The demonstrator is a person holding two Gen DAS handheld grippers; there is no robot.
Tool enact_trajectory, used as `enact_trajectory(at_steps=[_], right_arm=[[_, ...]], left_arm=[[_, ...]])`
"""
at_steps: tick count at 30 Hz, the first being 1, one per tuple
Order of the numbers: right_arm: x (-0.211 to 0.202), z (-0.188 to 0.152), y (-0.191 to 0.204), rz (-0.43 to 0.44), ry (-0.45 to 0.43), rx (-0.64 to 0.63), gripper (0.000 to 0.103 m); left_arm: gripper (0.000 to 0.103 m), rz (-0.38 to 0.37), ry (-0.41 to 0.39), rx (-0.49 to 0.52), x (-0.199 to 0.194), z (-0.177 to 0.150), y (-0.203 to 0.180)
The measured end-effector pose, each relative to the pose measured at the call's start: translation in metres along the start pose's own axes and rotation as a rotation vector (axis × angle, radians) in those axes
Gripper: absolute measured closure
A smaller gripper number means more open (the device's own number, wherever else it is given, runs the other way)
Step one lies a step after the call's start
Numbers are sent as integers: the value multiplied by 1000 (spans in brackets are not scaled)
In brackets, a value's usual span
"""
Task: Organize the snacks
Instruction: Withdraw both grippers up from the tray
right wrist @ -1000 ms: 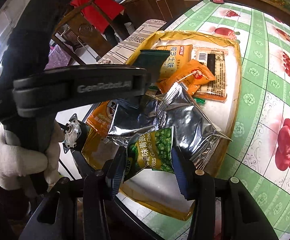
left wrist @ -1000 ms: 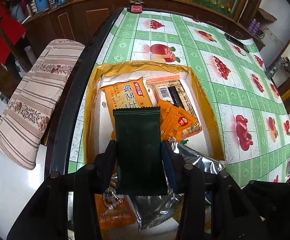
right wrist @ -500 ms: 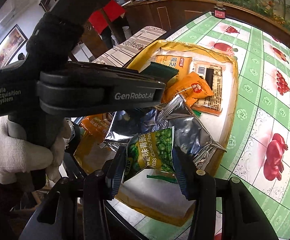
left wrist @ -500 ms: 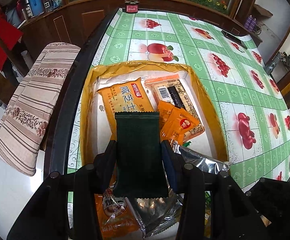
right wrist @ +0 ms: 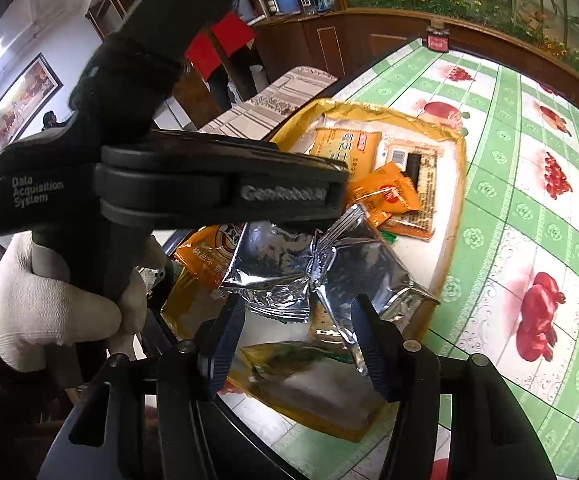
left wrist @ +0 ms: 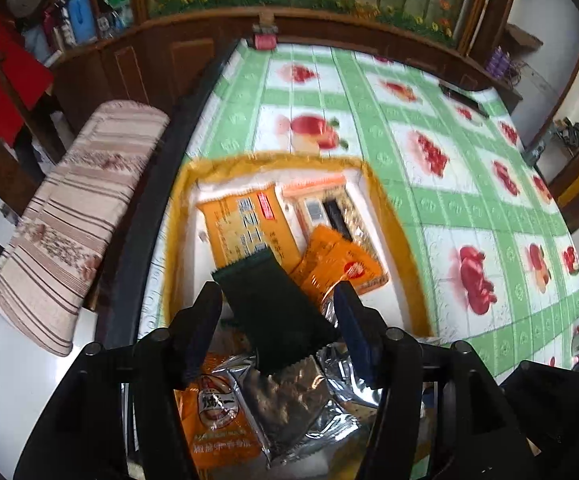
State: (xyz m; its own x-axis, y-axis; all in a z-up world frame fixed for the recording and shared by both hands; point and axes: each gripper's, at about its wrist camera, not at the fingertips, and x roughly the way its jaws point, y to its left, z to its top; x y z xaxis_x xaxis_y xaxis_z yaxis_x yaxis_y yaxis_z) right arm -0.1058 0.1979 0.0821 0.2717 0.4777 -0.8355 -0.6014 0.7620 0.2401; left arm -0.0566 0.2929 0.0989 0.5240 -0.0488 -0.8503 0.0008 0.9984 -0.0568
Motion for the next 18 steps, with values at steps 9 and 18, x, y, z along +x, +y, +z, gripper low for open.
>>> enact_trajectory(at_steps=[9, 18], right_arm=[[-46, -16, -14, 49, -62, -20, 46], [-92, -49, -14, 89, -87, -110, 45]], left_arm=[[18, 301, -329, -93, -116, -21, -21], [2, 448, -485, -252, -195, -78, -47]])
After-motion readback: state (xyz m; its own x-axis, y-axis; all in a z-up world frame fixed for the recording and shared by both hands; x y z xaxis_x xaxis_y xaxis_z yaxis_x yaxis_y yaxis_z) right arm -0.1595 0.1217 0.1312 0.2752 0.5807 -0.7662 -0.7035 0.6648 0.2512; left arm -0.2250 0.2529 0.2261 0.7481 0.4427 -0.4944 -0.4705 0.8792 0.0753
